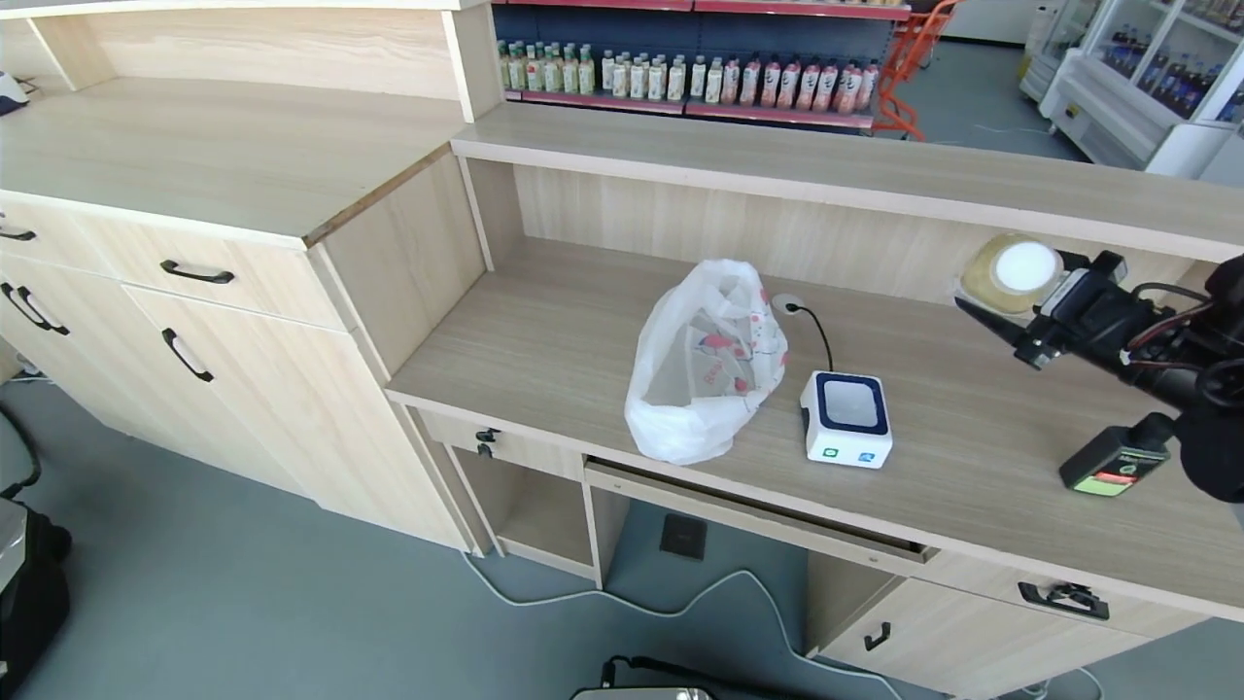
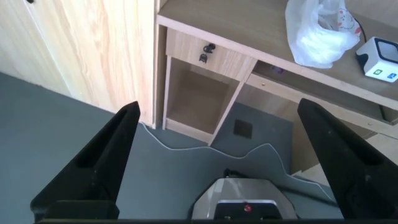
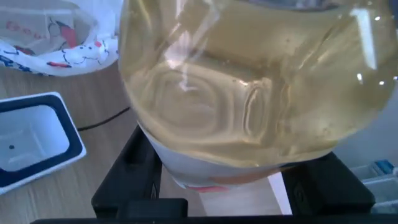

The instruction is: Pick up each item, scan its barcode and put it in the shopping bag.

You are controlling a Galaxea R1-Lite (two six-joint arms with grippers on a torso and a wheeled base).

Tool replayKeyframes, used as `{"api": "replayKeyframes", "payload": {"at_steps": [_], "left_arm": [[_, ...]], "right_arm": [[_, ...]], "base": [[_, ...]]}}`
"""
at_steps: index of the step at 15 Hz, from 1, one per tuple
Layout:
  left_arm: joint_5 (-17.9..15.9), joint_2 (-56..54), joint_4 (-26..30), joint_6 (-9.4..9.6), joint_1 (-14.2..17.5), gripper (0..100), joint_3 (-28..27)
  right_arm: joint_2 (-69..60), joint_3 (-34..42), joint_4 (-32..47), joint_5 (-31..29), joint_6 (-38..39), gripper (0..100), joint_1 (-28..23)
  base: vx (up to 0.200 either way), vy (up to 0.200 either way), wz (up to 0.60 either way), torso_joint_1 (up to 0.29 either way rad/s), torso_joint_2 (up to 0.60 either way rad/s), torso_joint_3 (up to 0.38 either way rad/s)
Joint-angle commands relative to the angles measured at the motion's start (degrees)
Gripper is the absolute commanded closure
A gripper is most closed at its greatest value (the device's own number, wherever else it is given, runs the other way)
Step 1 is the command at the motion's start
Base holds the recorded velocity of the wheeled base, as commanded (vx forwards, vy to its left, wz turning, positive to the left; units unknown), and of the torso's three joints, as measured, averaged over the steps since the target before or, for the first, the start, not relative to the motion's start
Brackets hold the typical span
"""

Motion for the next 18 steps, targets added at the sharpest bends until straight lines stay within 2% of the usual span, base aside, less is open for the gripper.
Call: {"api": "replayKeyframes", "payload": {"at_steps": [1,4,9,13,18], "left_arm": [[0.0,0.0,0.0,-0.01,0.0,0,0.0],[0.0,0.0,0.0,-0.01,0.0,0,0.1],[0.0,0.0,0.0,-0.01,0.0,0,0.0],[0.0,0.0,0.0,-0.01,0.0,0,0.1],[0.0,0.0,0.0,-0.01,0.0,0,0.0]], "right_arm": [[6.9,-2.2,-1.2,0.0,0.4,100,3.1],[12.7,-4.5,-6.2,0.2,0.4,100,5.5],[18.4,-4.0,-13.1,0.4,0.0,100,6.9],[21.9,-4.7,-13.9,4.7,-1.1,100,7.3],[25.8,-5.3,-17.6,5.0,-1.4,100,7.3]], "base": [[0.0,0.0,0.0,0.0,0.0,0.0],[0.0,0.0,0.0,0.0,0.0,0.0],[0.0,0.0,0.0,0.0,0.0,0.0],[0.0,0.0,0.0,0.0,0.0,0.0],[0.0,0.0,0.0,0.0,0.0,0.0]]}}
